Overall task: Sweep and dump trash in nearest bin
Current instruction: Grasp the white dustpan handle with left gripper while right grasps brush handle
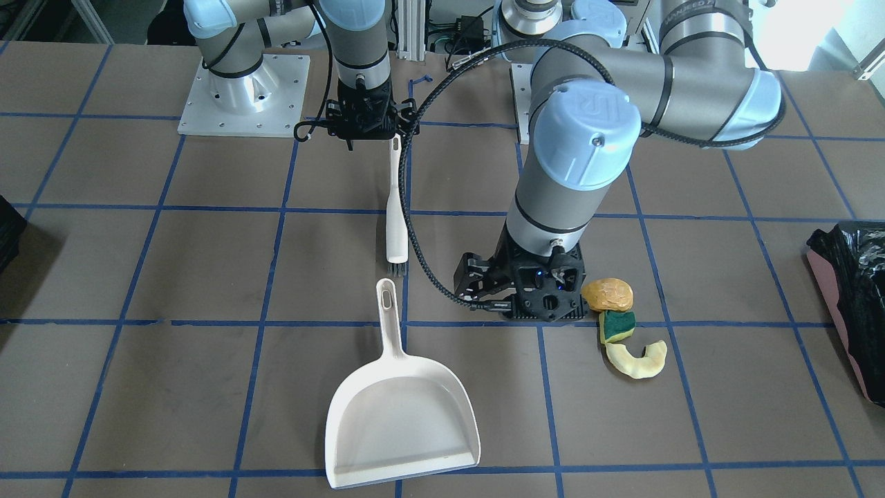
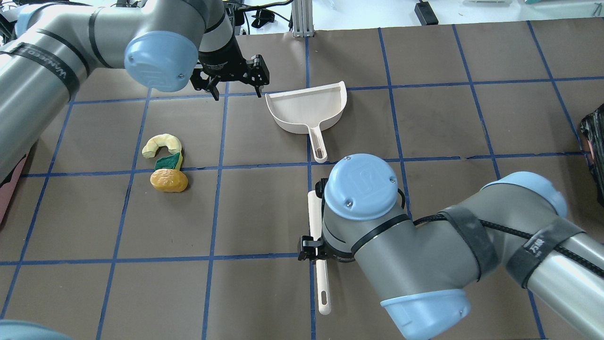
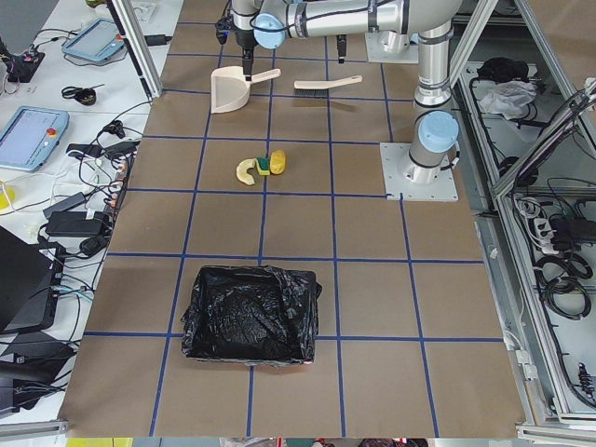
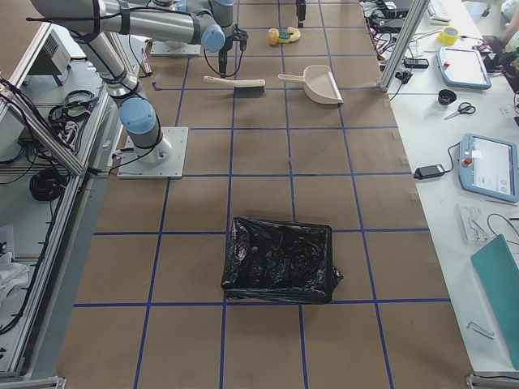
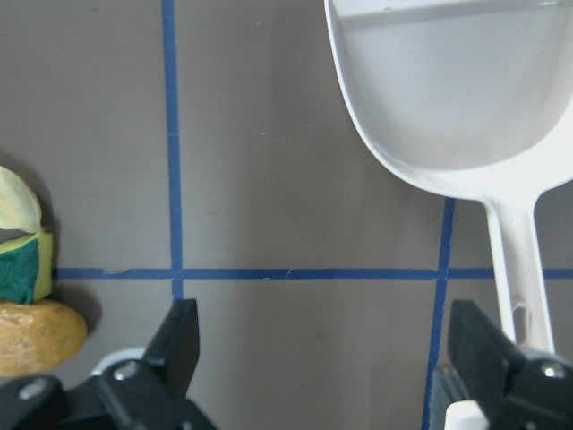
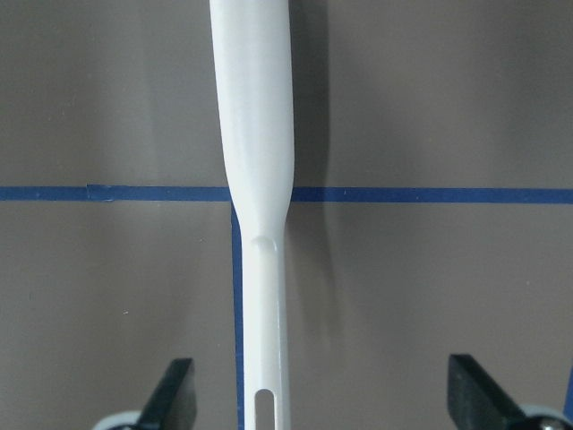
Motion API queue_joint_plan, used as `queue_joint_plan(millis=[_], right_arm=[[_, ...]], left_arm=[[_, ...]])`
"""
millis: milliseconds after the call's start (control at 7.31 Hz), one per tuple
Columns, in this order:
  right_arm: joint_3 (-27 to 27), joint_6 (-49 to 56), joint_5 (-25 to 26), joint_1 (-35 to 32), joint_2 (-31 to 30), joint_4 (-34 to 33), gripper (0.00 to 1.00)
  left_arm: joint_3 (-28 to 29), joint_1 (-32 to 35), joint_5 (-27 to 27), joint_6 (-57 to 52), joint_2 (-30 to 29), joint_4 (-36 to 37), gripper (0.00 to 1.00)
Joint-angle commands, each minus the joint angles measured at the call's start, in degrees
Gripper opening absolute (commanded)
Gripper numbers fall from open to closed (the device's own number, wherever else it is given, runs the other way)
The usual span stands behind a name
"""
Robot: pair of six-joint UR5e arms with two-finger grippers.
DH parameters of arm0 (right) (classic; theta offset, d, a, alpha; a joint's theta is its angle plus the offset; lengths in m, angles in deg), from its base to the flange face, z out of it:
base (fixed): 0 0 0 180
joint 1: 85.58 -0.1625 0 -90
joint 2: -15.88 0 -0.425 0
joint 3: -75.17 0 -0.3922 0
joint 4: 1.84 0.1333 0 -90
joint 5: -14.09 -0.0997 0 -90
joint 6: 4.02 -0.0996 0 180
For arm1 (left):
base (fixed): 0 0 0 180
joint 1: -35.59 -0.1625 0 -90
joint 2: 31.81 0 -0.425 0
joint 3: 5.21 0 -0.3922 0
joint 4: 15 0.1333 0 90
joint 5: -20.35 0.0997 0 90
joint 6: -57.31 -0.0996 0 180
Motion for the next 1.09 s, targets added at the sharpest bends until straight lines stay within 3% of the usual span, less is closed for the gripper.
queue_joint_plan(millis=[0, 410, 547, 957], right_arm=[[0.4, -1.3, -0.7, -1.8, 3.7, -1.0, 0.96], [1.0, -2.5, -0.7, -4.5, 6.9, -3.0, 0.9], [1.9, -2.5, -0.8, -4.5, 7.1, -3.1, 0.89], [2.5, -2.8, -0.9, -4.5, 8.2, -4.0, 0.79]], left_arm=[[5.7, 3.9, -1.3, 6.6, -7.4, 1.5, 1.0], [9.1, 8.0, -0.4, 11.1, -13.8, 2.2, 0.97], [8.7, 9.0, -0.5, 13.4, -14.3, 2.2, 0.89], [3.8, 11.7, -1.2, 15.4, -13.2, 2.3, 0.86]])
